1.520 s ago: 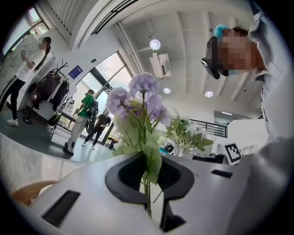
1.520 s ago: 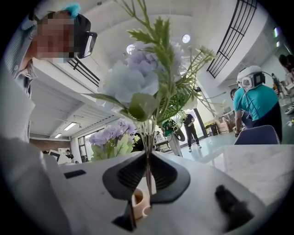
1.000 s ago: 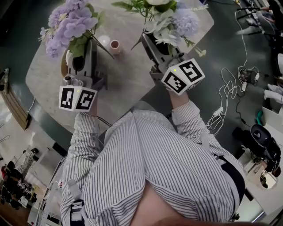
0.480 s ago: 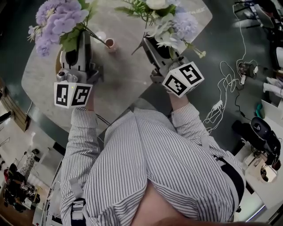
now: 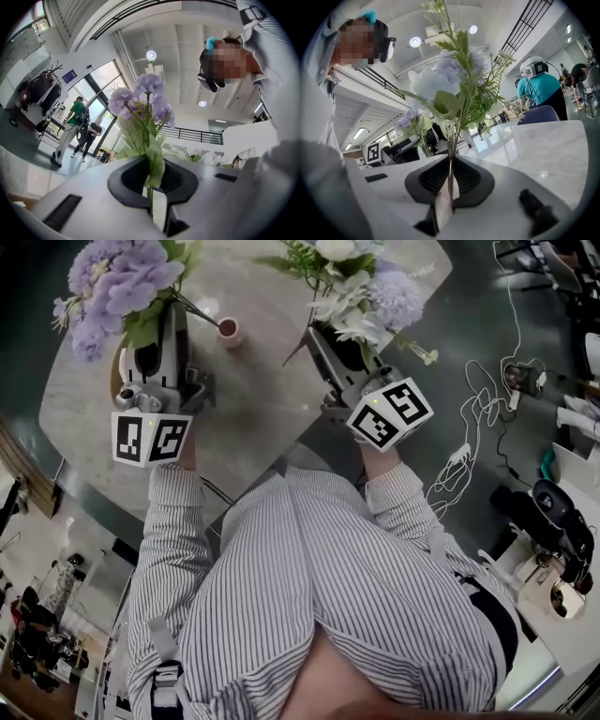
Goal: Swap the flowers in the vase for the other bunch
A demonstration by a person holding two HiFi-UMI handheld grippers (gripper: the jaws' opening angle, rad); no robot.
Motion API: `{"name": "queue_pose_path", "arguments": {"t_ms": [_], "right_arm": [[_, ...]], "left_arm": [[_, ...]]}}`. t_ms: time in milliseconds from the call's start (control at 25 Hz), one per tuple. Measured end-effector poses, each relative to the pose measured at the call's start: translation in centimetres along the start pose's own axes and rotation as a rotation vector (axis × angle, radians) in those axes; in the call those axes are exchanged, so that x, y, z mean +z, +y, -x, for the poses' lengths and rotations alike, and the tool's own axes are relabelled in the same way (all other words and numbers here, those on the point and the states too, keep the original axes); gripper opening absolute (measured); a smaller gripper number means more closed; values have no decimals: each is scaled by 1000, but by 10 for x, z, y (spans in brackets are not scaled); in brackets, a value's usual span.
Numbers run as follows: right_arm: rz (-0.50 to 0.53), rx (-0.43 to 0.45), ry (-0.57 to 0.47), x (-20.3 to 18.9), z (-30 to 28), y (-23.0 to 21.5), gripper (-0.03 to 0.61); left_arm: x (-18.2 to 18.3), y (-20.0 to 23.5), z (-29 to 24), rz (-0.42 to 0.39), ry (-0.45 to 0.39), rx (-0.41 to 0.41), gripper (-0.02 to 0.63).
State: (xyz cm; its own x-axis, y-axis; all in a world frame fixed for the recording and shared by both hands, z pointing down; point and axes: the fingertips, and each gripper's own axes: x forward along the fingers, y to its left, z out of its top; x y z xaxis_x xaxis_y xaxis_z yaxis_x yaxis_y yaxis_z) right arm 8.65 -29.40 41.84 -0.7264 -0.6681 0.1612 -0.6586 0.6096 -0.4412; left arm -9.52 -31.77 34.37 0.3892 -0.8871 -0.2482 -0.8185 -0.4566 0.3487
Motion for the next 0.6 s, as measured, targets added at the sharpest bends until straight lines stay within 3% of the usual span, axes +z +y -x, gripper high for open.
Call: {"name": "queue_pose_path", "arguments": {"t_ms": [600], "right_arm": [[-21, -34, -1, -9, 2, -8, 38]], "left_arm": [[-37, 3, 6, 9, 103, 3, 43]]}}
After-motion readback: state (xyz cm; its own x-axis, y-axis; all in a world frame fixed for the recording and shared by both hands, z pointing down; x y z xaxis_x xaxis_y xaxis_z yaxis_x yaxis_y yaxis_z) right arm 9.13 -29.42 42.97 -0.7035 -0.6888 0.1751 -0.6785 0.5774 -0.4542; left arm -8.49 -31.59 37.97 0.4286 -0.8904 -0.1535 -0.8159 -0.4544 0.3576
